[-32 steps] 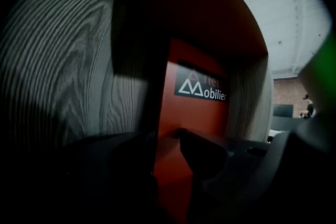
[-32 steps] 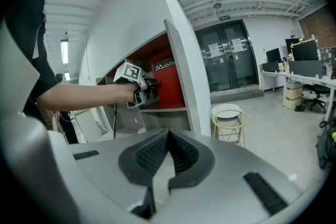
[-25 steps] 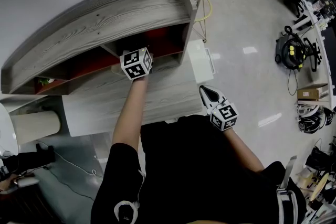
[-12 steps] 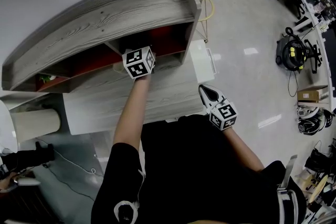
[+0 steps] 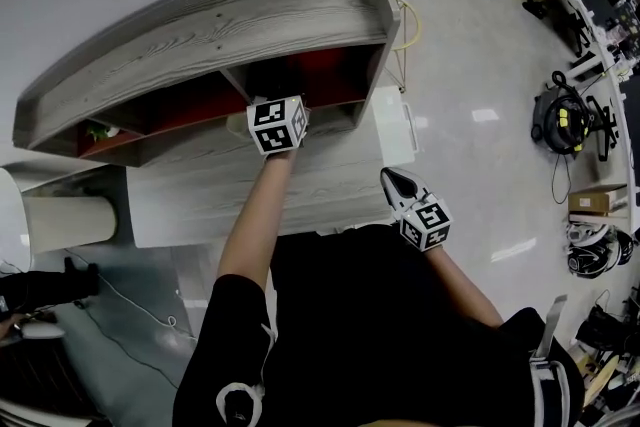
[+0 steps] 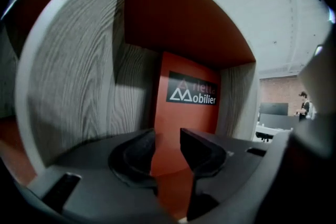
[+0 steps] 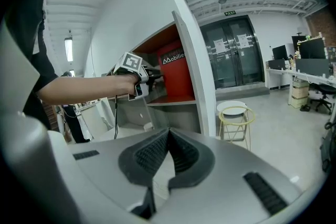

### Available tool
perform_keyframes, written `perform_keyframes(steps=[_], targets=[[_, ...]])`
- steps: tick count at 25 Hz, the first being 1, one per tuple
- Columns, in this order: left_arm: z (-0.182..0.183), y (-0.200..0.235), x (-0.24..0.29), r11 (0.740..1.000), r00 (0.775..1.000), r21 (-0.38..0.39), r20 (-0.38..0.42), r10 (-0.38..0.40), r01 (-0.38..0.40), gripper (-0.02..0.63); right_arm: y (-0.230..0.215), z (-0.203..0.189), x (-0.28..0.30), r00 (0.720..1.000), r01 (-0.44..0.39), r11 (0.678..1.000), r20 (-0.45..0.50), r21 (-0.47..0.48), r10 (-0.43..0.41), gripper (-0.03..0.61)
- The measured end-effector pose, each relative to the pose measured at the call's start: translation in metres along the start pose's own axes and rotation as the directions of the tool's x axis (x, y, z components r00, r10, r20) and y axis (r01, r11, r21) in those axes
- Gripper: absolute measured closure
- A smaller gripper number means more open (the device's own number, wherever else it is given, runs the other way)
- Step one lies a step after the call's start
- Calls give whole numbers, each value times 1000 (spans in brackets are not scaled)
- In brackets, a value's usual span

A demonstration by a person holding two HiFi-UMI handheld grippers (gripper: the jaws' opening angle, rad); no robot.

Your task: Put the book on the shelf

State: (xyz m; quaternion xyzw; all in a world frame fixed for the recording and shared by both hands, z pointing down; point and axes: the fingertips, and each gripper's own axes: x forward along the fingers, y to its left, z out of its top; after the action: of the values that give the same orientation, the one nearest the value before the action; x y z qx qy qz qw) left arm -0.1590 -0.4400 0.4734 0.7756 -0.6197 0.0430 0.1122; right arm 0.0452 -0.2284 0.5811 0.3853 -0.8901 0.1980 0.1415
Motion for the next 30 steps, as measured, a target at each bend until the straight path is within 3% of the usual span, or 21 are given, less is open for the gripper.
perform_keyframes(steps=[5, 18, 22, 30], targets=[[-4, -8, -15, 999, 1000, -43, -7, -20, 19, 468, 6, 3, 4, 1000, -25, 1000, 5, -13, 26, 578], [-1, -5, -73, 999, 999, -24, 26, 24, -23, 468, 36, 10, 17, 990, -141, 988, 0, -69, 141, 578], [4, -8, -99, 998, 998, -52, 51, 34, -31, 468, 51, 12, 18, 980, -198, 980, 4, -38, 198, 578], [18, -24, -165, 995, 991, -55, 105, 83, -77, 468, 86, 21, 17, 945, -326, 943, 8, -61, 327, 578]])
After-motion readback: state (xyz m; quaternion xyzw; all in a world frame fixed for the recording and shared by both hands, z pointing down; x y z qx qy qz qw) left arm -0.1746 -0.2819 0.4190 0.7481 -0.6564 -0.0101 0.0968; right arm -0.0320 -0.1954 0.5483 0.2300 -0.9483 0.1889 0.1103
